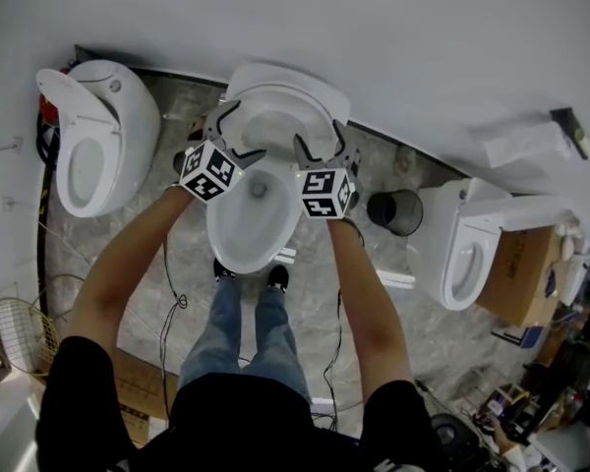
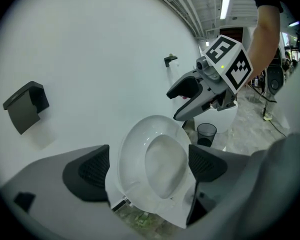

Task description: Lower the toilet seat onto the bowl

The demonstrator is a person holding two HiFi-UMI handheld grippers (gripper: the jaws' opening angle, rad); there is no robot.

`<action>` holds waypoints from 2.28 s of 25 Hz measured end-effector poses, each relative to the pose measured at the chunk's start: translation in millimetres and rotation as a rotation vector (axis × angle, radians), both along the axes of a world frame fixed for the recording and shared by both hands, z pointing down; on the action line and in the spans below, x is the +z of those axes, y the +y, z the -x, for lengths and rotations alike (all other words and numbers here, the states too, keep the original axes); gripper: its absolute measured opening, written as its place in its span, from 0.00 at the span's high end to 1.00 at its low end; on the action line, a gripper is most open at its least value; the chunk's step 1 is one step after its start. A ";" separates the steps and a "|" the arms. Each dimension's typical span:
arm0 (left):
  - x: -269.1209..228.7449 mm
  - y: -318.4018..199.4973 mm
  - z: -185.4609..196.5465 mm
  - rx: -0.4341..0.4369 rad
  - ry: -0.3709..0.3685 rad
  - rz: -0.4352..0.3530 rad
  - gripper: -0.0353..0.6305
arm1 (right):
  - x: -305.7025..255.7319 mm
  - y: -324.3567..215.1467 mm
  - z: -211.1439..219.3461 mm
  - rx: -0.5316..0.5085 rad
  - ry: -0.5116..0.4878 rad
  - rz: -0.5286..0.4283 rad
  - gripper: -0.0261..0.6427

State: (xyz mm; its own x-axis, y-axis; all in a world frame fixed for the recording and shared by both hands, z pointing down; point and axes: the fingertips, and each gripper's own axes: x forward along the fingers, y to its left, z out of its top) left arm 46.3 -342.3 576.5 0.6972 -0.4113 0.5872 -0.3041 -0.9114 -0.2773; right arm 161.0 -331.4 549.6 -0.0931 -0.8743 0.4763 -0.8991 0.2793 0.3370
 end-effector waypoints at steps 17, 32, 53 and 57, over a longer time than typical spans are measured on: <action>17.6 -67.9 -24.5 0.003 -0.112 -0.070 0.60 | 27.0 -51.1 -1.0 -0.063 0.153 0.052 0.66; 29.0 -89.5 -29.3 -0.010 -0.175 -0.087 0.85 | 33.7 -66.1 -4.0 -0.097 0.185 0.079 0.78; 21.7 -63.0 -19.4 0.018 -0.208 -0.158 0.87 | 25.7 -40.4 7.9 -0.120 0.213 0.055 0.82; 19.6 -52.6 -13.7 0.009 -0.194 -0.168 0.87 | 23.4 -29.6 13.2 -0.118 0.203 0.044 0.83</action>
